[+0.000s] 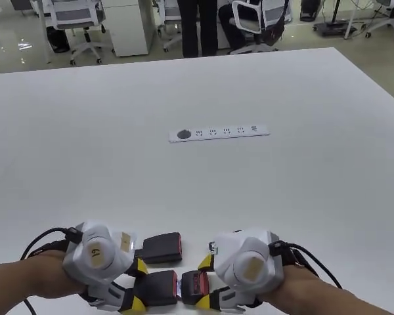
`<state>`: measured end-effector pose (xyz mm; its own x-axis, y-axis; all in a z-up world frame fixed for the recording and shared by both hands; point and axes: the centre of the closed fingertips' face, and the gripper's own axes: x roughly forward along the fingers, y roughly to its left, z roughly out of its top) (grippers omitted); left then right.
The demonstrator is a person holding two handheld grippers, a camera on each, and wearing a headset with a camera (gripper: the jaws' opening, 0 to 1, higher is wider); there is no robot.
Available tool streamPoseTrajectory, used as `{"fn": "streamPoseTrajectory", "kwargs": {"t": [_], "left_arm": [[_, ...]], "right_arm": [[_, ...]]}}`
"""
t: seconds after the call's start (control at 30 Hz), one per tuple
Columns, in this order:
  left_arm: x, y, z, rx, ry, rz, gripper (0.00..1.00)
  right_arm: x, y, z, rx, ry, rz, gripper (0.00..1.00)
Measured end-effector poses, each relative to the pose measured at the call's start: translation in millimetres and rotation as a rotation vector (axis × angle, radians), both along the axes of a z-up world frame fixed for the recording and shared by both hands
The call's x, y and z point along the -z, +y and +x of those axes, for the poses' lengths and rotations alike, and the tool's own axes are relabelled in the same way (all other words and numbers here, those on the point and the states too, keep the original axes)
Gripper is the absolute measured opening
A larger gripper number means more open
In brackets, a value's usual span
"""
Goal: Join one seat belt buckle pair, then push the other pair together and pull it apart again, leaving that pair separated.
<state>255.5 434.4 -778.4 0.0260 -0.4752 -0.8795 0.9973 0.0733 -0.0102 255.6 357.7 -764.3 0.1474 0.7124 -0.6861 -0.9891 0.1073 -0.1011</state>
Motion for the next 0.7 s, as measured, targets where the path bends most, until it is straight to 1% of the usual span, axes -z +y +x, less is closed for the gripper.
{"fn": "streamPoseTrajectory", "kwargs": {"t": [0.07,0.23,0.3,0.4,0.47,0.6,0.7], "left_arm": [[0.1,-0.6,-0.3,0.001,0.0,-0.001,0.32],[-0.6,-1.6,-1.0,0.005,-0.003,0.01,0.32],[-0.6,-1.5,-0.9,0.003,0.002,0.009,0.32],[-0.8,-2.7,-1.7,0.008,-0.001,0.03,0.33],[-0.9,-0.9,-1.7,0.01,-0.01,0.032,0.33],[-0.5,3.0,1.4,0.0,-0.026,0.032,0.33],[-1.6,3.8,0.2,0.005,-0.04,0.047,0.37]], "right_arm": [[0.9,1.1,-1.4,0.003,0.004,0.006,0.27],[4.6,1.9,0.9,-0.006,-0.003,-0.011,0.28],[4.8,1.5,0.6,-0.006,0.008,-0.007,0.29],[5.6,1.4,0.9,-0.012,0.0,-0.019,0.3],[4.7,1.9,0.8,-0.022,-0.013,-0.028,0.31],[4.0,2.8,4.0,-0.019,-0.002,-0.034,0.31],[-1.7,1.9,2.4,-0.021,-0.004,-0.038,0.33]]}}
